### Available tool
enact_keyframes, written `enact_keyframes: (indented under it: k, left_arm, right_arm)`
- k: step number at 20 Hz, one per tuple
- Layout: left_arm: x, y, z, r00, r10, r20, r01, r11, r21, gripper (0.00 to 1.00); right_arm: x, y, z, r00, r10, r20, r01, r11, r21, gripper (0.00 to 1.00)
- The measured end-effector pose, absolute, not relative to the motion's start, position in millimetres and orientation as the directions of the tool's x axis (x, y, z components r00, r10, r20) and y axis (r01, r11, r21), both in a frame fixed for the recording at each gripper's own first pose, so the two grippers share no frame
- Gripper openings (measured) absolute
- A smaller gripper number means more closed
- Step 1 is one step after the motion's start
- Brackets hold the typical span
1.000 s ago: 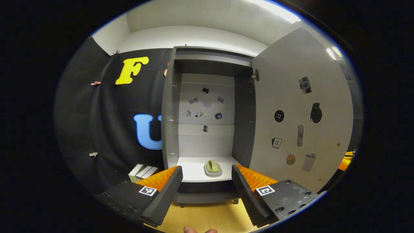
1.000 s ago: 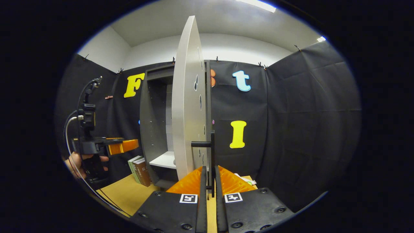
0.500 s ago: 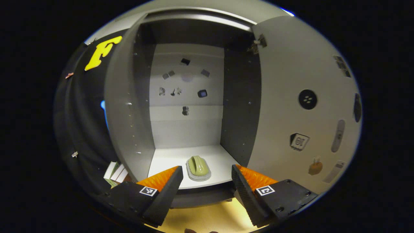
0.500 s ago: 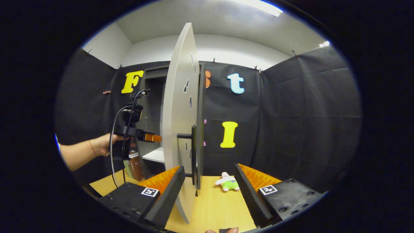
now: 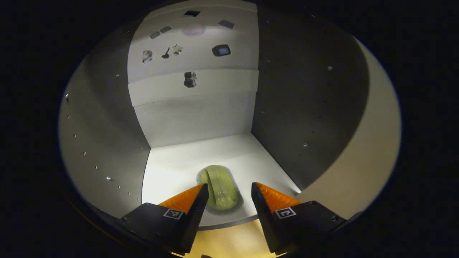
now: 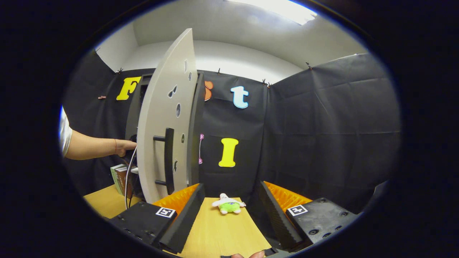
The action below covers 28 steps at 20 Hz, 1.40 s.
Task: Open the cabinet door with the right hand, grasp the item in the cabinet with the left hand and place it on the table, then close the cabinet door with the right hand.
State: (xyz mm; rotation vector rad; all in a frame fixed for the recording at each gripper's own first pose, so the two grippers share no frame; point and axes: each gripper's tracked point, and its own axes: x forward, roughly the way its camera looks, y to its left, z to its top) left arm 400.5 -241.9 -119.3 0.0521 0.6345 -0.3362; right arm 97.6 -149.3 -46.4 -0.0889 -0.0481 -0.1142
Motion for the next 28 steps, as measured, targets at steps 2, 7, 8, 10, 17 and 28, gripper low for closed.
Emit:
enact_keyframes:
  k: [2, 7, 8, 10, 17, 28]
  left_arm:
    - [411, -241, -135, 0.731, -0.258, -0.632, 0.312, 0.950, -0.025, 0.77]
    - [429, -225, -158, 0.709, -0.174, -0.684, 0.262, 0.965, 0.027, 0.69]
    - [430, -227, -160, 0.702, -0.183, -0.688, 0.261, 0.965, 0.010, 0.67]
    - [432, -232, -161, 0.698, -0.202, -0.687, 0.266, 0.964, -0.013, 0.64]
    - [424, -224, -155, 0.704, -0.174, -0.688, 0.245, 0.969, 0.006, 0.20]
    - [341, -191, -110, 0.729, -0.286, -0.621, 0.315, 0.947, -0.066, 0.18]
  right_arm:
    - [95, -166, -53, 0.989, -0.146, 0.039, 0.148, 0.986, -0.081, 0.97]
    - [85, -197, -59, 0.976, -0.218, 0.025, 0.219, 0.974, -0.055, 1.00]
    - [82, -200, -61, 0.974, -0.225, 0.020, 0.226, 0.973, -0.055, 0.97]
    - [79, -205, -65, 0.971, -0.237, 0.009, 0.237, 0.970, -0.054, 0.97]
    - [68, -208, -66, 0.969, -0.247, 0.009, 0.247, 0.967, -0.067, 0.97]
    - [64, -181, -57, 0.979, -0.199, 0.038, 0.201, 0.978, -0.055, 0.97]
